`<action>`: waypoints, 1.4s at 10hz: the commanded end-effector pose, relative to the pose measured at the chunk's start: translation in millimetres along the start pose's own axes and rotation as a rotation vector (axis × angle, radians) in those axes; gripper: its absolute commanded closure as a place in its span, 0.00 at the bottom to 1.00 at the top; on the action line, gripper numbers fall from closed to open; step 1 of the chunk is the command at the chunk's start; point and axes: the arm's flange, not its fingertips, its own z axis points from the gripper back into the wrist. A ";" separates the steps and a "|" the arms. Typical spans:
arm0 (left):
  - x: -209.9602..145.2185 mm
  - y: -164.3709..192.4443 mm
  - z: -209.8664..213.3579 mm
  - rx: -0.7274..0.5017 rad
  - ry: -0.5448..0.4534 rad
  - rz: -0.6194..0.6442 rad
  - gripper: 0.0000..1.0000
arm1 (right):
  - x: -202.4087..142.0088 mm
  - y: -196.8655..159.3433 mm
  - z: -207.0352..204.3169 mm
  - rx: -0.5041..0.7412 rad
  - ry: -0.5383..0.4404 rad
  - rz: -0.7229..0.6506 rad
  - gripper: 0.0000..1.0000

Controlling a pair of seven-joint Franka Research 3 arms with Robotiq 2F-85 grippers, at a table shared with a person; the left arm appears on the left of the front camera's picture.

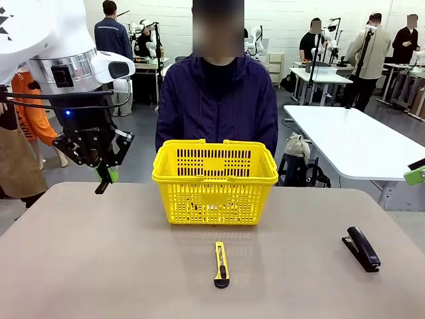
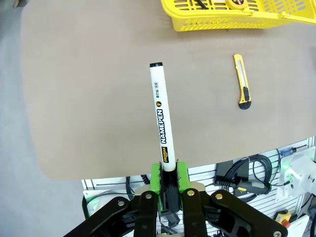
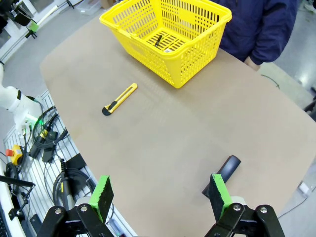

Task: Place the items the person wants into the basket.
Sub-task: Pick up the item the person points to and place it in the Market Basket.

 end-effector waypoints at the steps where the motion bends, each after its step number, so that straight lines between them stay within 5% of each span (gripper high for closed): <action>1: -1.0 0.9 2.1 -0.009 0.000 -0.003 1.00 | -0.3 -1.6 -0.1 0.006 0.002 -0.004 0.00; 4: -1.0 0.9 2.1 -0.009 0.000 -0.003 1.00 | -0.3 -1.6 -0.1 0.006 0.002 -0.004 0.00; 5: -0.4 -0.2 0.5 0.000 -0.001 -0.001 0.85 | -0.3 -1.6 -0.1 0.006 0.002 -0.004 0.00; 7: 56.7 -49.5 1.4 -0.031 -0.028 -0.318 0.85 | -0.3 -1.6 -0.1 0.006 0.002 -0.004 0.00; 9: 124.4 -86.3 -1.5 0.027 -0.045 -0.505 0.85 | -0.3 -1.6 -0.1 0.006 0.002 -0.004 0.00; 14: 196.4 -149.7 -37.4 0.084 0.018 -0.907 0.85 | -0.3 -1.6 -0.1 0.006 0.002 -0.004 0.00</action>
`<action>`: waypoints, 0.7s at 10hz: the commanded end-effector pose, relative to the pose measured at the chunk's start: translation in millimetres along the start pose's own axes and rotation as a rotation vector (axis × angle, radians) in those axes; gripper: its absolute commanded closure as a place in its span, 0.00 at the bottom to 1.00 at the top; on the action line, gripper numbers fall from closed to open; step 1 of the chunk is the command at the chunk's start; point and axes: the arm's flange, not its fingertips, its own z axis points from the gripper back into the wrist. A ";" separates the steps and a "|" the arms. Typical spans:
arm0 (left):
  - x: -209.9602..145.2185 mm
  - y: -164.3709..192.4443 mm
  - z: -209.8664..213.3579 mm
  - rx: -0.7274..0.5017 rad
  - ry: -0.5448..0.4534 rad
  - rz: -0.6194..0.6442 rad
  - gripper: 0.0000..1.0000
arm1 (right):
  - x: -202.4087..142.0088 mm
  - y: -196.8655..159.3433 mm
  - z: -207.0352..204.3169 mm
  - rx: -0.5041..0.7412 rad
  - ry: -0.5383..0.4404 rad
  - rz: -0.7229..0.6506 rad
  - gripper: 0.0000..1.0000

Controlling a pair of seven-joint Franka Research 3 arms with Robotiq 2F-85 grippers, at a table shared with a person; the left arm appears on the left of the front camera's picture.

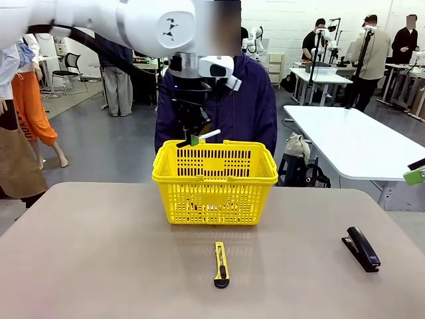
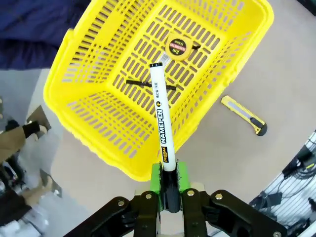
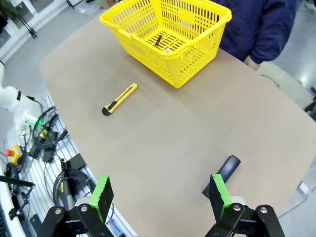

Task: Place the items the person wants into the basket.
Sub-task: Pick up the item the person points to and place it in the Market Basket.

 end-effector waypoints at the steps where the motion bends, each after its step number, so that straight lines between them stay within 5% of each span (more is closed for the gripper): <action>1: 16.2 3.2 3.2 -0.033 0.012 -0.127 0.85 | -0.3 -1.6 -0.3 0.007 0.002 -0.004 0.00; 7: 15.7 -5.8 -5.9 -0.029 0.000 -0.108 0.85 | -0.3 -1.6 -0.3 0.007 0.002 -0.004 0.00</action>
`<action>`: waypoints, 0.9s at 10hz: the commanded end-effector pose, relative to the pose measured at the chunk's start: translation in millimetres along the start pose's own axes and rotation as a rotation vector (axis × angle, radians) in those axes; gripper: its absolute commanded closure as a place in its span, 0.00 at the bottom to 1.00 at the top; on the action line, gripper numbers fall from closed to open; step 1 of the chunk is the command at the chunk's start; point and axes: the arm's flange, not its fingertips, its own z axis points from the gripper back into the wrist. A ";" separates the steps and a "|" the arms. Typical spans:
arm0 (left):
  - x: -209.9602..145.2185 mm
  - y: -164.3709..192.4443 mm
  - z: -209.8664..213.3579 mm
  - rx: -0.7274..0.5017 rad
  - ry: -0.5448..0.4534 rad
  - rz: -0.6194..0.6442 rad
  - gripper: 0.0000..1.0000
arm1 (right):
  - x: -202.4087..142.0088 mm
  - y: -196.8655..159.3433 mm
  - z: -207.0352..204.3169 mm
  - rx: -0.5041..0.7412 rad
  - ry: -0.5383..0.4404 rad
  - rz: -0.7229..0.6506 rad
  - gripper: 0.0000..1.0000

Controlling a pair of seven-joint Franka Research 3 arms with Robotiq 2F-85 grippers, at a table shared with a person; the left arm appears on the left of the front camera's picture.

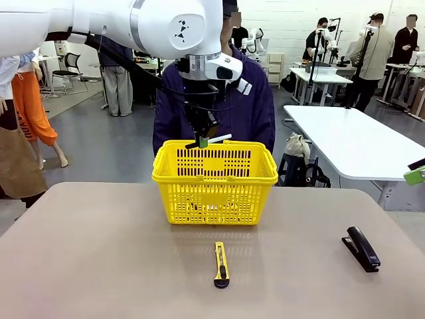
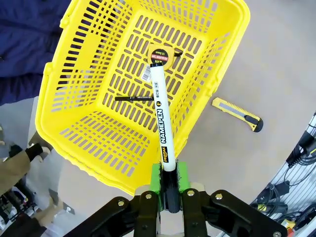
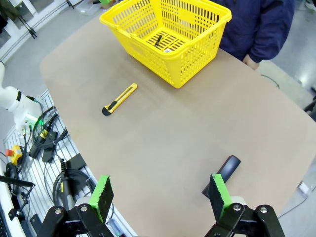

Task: Place the items the person wants into the basket.
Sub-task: Pick up the item the person points to and place it in the Market Basket.

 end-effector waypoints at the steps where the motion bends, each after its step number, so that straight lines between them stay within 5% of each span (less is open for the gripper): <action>1: -0.4 -2.0 1.1 0.015 0.004 0.015 0.85 | -0.3 -1.6 -0.3 0.007 0.002 -0.004 0.00; 9: 6.8 46.2 -78.8 -0.093 0.029 -0.070 0.85 | -0.3 -1.6 -0.3 0.007 0.002 -0.004 0.00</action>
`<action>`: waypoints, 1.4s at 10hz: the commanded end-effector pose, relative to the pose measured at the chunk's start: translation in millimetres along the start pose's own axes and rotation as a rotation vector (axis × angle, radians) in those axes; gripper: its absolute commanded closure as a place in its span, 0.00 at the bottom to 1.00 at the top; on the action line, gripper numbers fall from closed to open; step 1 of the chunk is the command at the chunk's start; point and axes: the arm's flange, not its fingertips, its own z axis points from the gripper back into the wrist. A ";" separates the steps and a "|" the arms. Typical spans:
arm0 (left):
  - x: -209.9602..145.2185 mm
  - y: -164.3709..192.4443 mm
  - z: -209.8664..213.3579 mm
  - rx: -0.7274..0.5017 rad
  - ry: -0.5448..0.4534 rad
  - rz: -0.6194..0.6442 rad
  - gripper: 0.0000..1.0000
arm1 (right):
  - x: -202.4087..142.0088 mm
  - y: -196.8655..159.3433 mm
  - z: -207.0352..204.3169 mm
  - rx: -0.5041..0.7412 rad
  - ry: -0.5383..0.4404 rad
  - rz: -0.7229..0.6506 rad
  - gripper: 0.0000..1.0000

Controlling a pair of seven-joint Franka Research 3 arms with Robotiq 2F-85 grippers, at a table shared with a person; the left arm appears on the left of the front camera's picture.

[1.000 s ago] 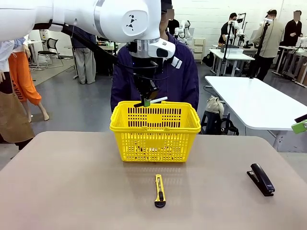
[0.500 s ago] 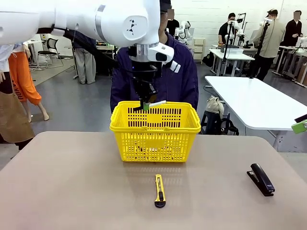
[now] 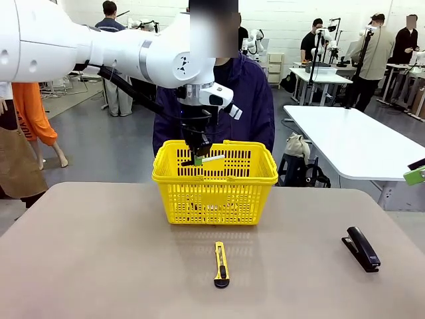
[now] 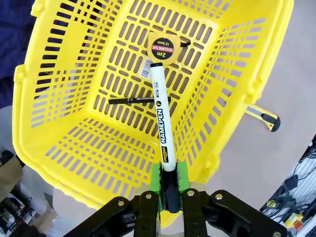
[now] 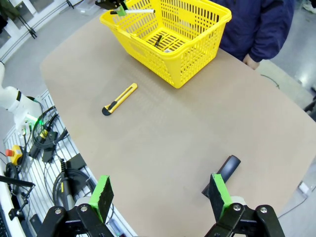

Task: Place the items the person wants into the basket.
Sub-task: Pick up the item the person points to and place it in the Market Basket.

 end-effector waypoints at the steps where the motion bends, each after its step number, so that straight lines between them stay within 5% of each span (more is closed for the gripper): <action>1: -1.7 8.9 -11.1 -0.026 -0.023 -0.036 0.85 | -0.3 -1.6 -0.4 0.007 0.002 -0.004 0.00; 14: -10.8 43.0 -90.0 -0.037 -0.039 -0.055 0.85 | -0.3 -1.6 -0.4 0.007 0.002 -0.004 0.00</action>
